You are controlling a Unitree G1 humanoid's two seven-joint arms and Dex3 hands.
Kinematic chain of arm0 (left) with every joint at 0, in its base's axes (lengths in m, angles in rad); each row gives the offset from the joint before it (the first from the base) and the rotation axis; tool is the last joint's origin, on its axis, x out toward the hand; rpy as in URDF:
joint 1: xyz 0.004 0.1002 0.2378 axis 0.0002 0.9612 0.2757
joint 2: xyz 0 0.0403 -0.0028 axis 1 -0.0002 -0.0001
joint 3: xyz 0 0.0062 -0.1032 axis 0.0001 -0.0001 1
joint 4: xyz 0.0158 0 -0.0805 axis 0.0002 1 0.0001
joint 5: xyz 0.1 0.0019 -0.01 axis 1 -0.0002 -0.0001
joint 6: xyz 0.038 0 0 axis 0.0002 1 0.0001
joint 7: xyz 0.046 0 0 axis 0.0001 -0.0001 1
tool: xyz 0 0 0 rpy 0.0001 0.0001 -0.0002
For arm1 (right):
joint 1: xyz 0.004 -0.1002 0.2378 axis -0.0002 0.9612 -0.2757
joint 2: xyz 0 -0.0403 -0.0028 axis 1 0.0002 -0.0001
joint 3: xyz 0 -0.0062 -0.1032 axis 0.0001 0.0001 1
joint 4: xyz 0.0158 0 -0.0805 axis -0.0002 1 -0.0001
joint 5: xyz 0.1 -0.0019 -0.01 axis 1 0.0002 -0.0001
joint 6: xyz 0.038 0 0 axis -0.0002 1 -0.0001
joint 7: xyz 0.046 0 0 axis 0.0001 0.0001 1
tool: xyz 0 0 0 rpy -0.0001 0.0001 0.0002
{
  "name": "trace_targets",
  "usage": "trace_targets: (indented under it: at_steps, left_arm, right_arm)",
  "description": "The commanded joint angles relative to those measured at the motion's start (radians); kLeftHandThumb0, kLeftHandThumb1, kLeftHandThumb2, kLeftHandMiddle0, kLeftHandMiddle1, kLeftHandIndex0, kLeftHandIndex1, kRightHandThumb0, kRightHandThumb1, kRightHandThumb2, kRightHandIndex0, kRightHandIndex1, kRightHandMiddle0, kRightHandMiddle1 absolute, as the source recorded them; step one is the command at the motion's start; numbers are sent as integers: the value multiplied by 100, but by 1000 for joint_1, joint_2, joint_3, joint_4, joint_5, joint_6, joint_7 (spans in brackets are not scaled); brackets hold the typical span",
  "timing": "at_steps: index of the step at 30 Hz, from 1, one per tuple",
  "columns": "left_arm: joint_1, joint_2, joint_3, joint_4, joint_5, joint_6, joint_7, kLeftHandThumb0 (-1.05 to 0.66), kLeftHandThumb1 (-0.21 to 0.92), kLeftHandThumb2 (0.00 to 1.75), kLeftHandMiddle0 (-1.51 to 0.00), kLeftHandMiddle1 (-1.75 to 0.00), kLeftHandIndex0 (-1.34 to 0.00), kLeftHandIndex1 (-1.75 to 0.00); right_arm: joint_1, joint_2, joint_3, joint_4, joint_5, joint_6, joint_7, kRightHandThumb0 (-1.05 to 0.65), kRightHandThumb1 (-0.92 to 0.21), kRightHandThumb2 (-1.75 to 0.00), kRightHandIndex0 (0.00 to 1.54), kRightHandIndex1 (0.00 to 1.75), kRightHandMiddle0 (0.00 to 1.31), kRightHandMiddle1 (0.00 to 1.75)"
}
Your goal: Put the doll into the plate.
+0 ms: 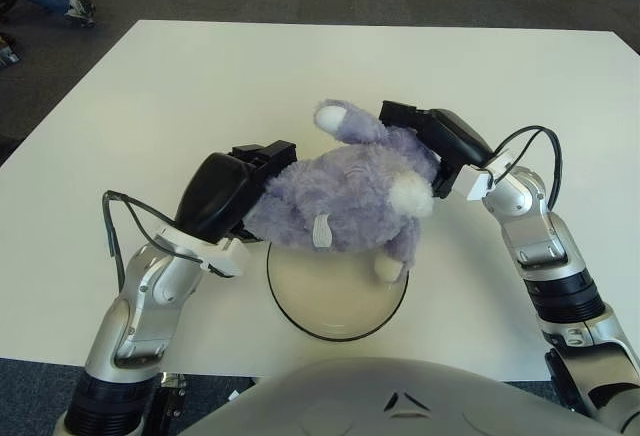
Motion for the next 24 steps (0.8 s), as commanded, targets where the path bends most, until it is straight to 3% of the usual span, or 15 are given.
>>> trace_targets:
  at_steps: [1,16,24]
  left_arm:
    - [12,5,19,-13,-7,11,-13,0,-3,163,-90,-153,-69,-175]
    - [25,2,33,-28,1,10,-17,0,-1,163,-87,-159,-66,-175]
    - [31,-1,48,-34,1,9,-13,0,0,162,-84,-160,-68,-175]
  right_arm:
    - [9,-20,-13,-18,25,5,24,0,12,-175,100,156,72,175]
    - [7,-33,-16,-36,61,37,75,0,9,-173,96,161,69,175]
    - [3,-46,-10,-68,58,98,113,0,7,-173,91,170,68,172]
